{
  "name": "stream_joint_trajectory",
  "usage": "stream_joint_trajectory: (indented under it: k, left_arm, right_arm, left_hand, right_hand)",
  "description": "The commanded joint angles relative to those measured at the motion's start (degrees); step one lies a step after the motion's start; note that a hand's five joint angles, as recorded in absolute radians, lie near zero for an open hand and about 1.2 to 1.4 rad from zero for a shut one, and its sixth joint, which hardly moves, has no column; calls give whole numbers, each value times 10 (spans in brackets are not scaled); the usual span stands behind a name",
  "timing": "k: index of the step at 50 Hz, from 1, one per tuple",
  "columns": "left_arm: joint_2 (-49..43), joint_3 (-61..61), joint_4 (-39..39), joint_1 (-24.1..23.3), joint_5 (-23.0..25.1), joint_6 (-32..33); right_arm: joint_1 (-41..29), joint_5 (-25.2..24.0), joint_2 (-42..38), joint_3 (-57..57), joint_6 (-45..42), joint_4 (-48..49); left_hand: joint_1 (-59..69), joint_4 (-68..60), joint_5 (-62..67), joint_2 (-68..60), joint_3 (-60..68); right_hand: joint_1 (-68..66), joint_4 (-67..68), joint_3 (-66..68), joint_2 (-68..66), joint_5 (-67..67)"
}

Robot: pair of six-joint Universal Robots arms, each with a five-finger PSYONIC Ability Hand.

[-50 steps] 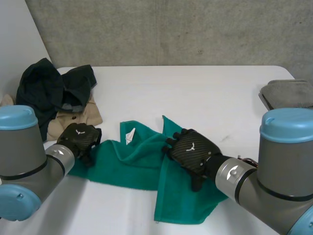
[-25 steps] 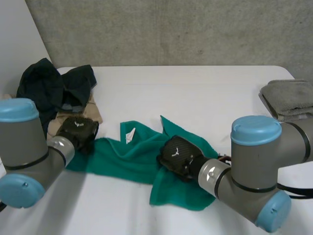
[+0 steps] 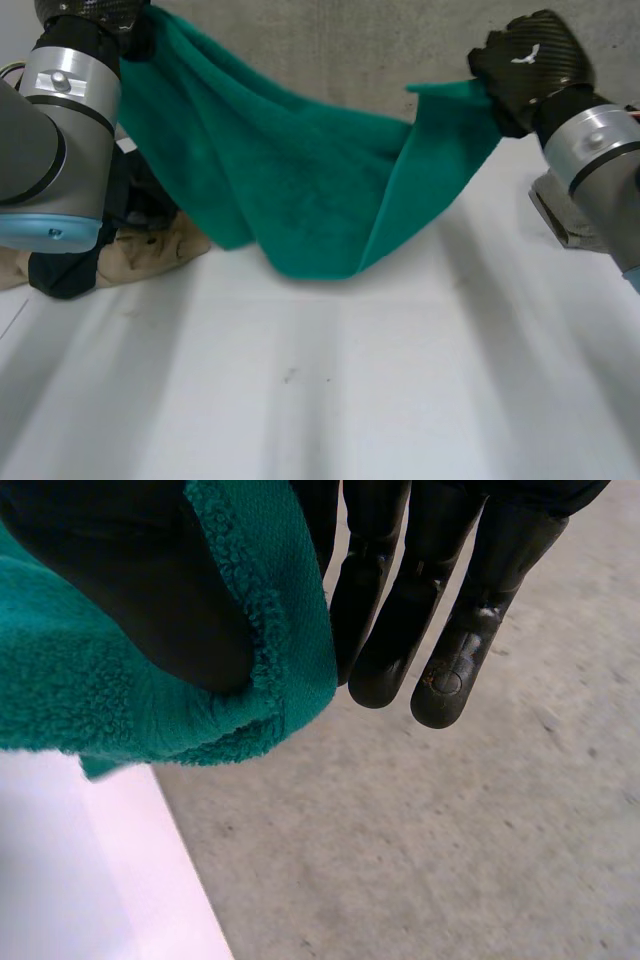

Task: Fold the laundry.

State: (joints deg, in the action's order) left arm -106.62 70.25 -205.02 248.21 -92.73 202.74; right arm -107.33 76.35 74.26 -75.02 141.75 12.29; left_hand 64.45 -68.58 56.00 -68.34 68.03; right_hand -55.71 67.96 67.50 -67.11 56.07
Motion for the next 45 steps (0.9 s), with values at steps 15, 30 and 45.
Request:
stream_joint_trajectory:
  k: [15,30,45]
  left_arm:
    - [-4,171,-14,-29,15,4]
    - [33,169,-9,-85,20,5]
    - [180,196,31,-95,136,4]
  right_arm:
    - [165,-329,80,-290,-319,-314]
    - [172,-314,55,-108,-74,-339]
    - [64,-155,-126,114,215,-247]
  left_hand:
    - [156,-114,140,-117,120]
    - [156,-114,140,-117,120]
    - [156,-114,140,-117,120]
  right_hand:
    - [-174,51,56,-60,70]
    - [457,-580,-575,571,-561]
    - [457,-580,-575,571,-561]
